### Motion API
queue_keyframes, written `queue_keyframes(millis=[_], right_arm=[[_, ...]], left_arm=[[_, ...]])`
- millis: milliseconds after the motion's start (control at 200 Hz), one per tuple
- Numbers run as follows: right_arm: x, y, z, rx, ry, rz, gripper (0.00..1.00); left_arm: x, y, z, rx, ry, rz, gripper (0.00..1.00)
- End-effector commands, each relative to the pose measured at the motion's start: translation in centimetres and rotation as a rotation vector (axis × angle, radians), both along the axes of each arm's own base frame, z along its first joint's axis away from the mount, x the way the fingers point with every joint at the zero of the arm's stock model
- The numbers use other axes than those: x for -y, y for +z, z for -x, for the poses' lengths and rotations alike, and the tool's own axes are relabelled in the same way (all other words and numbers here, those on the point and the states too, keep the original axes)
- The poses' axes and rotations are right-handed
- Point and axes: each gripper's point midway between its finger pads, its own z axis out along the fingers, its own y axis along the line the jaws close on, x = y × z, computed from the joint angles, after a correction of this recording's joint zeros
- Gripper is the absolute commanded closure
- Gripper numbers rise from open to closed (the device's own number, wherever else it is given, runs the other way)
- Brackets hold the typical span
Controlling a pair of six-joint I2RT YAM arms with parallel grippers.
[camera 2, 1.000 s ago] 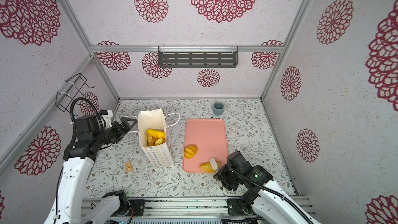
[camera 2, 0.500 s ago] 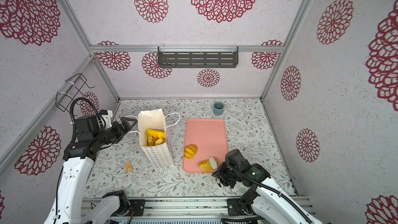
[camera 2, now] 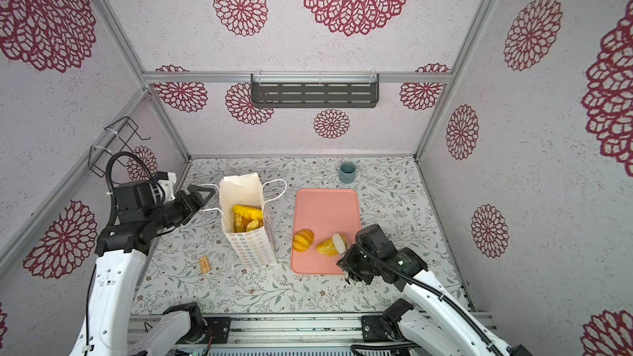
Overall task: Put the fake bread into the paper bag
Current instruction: 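Lift the sugared bun with the tongs and carry it over the bag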
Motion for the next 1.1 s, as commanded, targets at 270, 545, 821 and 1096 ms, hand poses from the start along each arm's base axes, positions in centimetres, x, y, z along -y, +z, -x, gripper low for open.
queue_keyframes(millis=[270, 545, 821, 1096], right_arm=[[2.0, 7.9, -5.4, 0.315, 0.081, 0.265, 0.81], [2.2, 13.5, -8.9, 0.490, 0.067, 0.352, 0.82], [1.8, 17.6, -11.4, 0.613, 0.064, 0.395, 0.83], [1.1, 21.5, -12.8, 0.709, 0.072, 0.392, 0.83]], left_arm=[[-0.4, 0.7, 1.0, 0.005, 0.012, -0.037, 0.37], [-0.8, 0.6, 1.9, -0.011, 0.032, -0.067, 0.41], [-1.1, 1.0, 2.5, -0.020, 0.050, -0.093, 0.50], [-1.0, 1.9, 3.1, -0.004, 0.050, -0.097, 0.58]])
